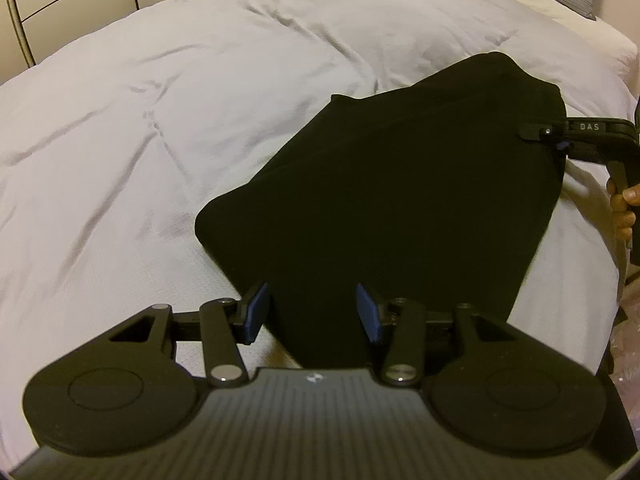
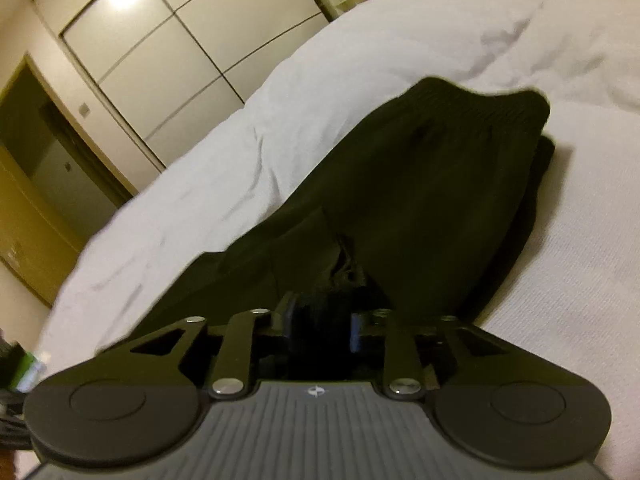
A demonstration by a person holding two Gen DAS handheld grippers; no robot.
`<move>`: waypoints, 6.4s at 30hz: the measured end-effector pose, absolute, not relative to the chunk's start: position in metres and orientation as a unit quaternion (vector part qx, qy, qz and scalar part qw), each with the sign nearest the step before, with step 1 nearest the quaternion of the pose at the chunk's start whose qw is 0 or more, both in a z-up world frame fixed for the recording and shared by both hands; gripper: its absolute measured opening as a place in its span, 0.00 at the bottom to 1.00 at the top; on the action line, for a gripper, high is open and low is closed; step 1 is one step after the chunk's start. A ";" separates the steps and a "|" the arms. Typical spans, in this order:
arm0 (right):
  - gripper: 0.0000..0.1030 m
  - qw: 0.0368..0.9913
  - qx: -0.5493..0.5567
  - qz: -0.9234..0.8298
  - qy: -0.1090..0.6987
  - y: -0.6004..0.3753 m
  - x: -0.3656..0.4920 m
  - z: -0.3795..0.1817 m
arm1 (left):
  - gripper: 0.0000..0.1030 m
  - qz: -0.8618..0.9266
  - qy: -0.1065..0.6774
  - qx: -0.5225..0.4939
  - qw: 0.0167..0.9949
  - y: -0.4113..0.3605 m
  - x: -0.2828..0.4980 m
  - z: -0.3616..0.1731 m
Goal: Fold clothes
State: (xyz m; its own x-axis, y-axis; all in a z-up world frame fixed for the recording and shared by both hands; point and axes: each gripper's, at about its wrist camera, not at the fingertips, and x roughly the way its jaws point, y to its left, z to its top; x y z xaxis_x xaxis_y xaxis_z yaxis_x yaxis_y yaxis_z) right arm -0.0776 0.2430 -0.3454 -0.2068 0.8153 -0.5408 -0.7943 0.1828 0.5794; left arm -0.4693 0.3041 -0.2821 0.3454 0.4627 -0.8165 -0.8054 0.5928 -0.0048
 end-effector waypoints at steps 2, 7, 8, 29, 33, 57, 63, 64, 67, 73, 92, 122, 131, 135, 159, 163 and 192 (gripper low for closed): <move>0.20 0.628 0.018 0.634 0.451 0.250 -0.068 -0.349 | 0.43 0.399 0.409 -0.210 0.793 0.305 -0.468 -0.283; 0.06 0.631 -0.012 0.674 0.384 0.259 -0.069 -0.320 | 0.43 0.393 0.398 -0.214 0.800 0.309 -0.462 -0.278; 0.06 0.633 -0.024 0.691 0.347 0.261 -0.074 -0.306 | 0.43 0.392 0.393 -0.215 0.804 0.311 -0.461 -0.276; 0.10 0.732 -0.033 0.593 0.335 0.274 0.036 -0.332 | 0.43 0.367 0.392 -0.216 0.815 0.333 -0.421 -0.290; 0.44 0.794 -0.004 0.541 0.278 0.248 0.029 -0.314 | 0.43 0.369 0.388 -0.214 0.817 0.325 -0.427 -0.286; 0.51 0.729 -0.157 0.595 0.299 0.223 -0.105 -0.319 | 0.43 0.409 0.390 -0.191 0.803 0.242 -0.437 -0.297; 0.57 0.722 -0.108 0.617 0.293 0.149 -0.152 -0.294 | 0.43 0.436 0.401 -0.195 0.782 0.216 -0.457 -0.276; 0.57 0.720 -0.106 0.618 0.297 0.138 -0.161 -0.295 | 0.43 0.442 0.404 -0.197 0.777 0.211 -0.460 -0.274; 0.57 0.710 -0.106 0.620 0.316 0.109 -0.184 -0.296 | 0.44 0.449 0.402 -0.201 0.772 0.194 -0.469 -0.267; 0.58 0.703 -0.112 0.629 0.311 0.080 -0.204 -0.282 | 0.46 0.456 0.388 -0.201 0.775 0.167 -0.487 -0.256; 0.58 0.610 -0.300 0.724 0.117 0.119 -0.297 -0.305 | 0.51 0.427 0.398 -0.197 0.788 0.226 -0.515 -0.270; 0.13 0.569 0.105 0.702 0.415 0.199 -0.108 -0.302 | 0.52 0.339 0.386 -0.155 0.844 0.319 -0.430 -0.272; 0.13 0.645 0.157 0.559 0.497 0.209 0.010 -0.361 | 0.53 0.284 0.384 -0.137 0.868 0.345 -0.332 -0.275; 0.13 0.648 0.129 0.597 0.456 0.221 0.001 -0.340 | 0.53 0.273 0.383 -0.131 0.873 0.342 -0.306 -0.278; 0.12 0.722 0.127 0.510 0.450 0.201 0.054 -0.362 | 0.49 0.258 0.387 -0.110 0.878 0.329 -0.230 -0.294; 0.38 0.748 0.094 0.498 0.428 0.194 0.047 -0.333 | 0.49 0.269 0.397 -0.107 0.871 0.335 -0.225 -0.300; 0.29 0.775 -0.046 0.527 0.345 0.210 0.003 -0.324 | 0.50 0.249 0.397 -0.134 0.873 0.279 -0.216 -0.303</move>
State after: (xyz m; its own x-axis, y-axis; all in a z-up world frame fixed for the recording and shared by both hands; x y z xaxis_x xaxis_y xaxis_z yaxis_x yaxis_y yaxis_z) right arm 0.0031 0.2104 -0.3240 0.2061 0.7853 -0.5838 -0.8486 0.4405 0.2930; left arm -0.2165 0.2785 -0.3026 0.5603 0.3288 -0.7602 -0.5417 0.8398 -0.0360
